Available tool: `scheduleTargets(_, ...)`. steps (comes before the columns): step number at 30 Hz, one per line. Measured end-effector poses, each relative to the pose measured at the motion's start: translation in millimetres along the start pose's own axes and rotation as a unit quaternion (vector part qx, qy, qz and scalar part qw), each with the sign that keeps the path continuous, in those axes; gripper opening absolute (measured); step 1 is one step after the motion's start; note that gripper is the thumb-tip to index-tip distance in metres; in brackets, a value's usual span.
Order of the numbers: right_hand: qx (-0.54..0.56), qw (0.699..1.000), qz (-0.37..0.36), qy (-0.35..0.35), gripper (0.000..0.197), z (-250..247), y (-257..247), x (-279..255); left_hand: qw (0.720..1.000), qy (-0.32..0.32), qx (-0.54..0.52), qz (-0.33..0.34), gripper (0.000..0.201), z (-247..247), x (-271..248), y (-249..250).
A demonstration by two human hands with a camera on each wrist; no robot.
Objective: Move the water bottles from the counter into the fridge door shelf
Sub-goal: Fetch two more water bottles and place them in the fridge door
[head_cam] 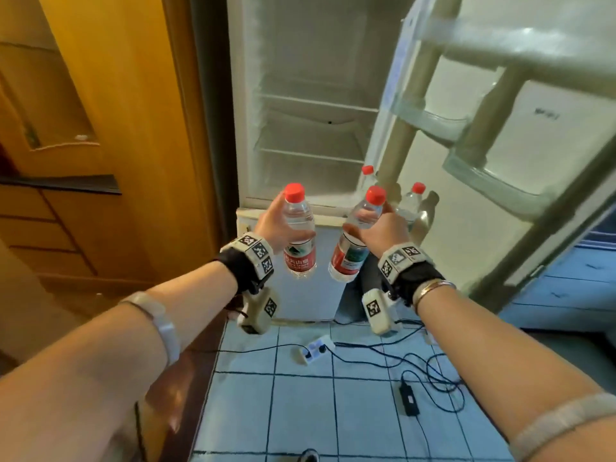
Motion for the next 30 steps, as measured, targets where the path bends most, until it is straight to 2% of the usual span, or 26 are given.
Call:
scheduleTargets(4,0.021,0.996,0.030,0.076,0.053,-36,23,35,0.999,-0.029,0.008,0.030,0.081,43,52,21)
scheduleTargets(9,0.015,0.989,0.054,0.140,0.065,-74,59,76,0.995,-0.060,0.012,0.072,0.074,102,115,52)
scheduleTargets(14,0.004,0.987,0.091,0.130,0.049,-102,88,98,0.991,-0.105,-0.010,0.088,0.076,162,161,71)
scheduleTargets(18,-0.011,0.987,0.110,0.119,0.046,-102,112,110,0.987,-0.133,-0.007,0.090,0.067,202,179,80)
scheduleTargets(22,0.018,0.976,0.169,0.136,0.042,-96,140,118,0.978,-0.187,-0.036,0.090,0.070,236,194,71)
scheduleTargets(26,0.054,0.967,0.210,0.136,0.044,-87,162,126,0.977,-0.193,-0.069,0.065,0.057,256,204,53)
scheduleTargets(30,0.084,0.956,0.237,0.154,0.050,-79,179,134,0.980,-0.181,-0.079,0.036,0.060,267,211,31)
Point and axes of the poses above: each hand's wrist, its own x-axis towards the middle knuckle, its own z-axis out of the palm, y = z × x, the point moved 3 cm from there along x, towards the middle knuckle, and after that the axes turned 4 degrees about x, right-handed, at the moved point
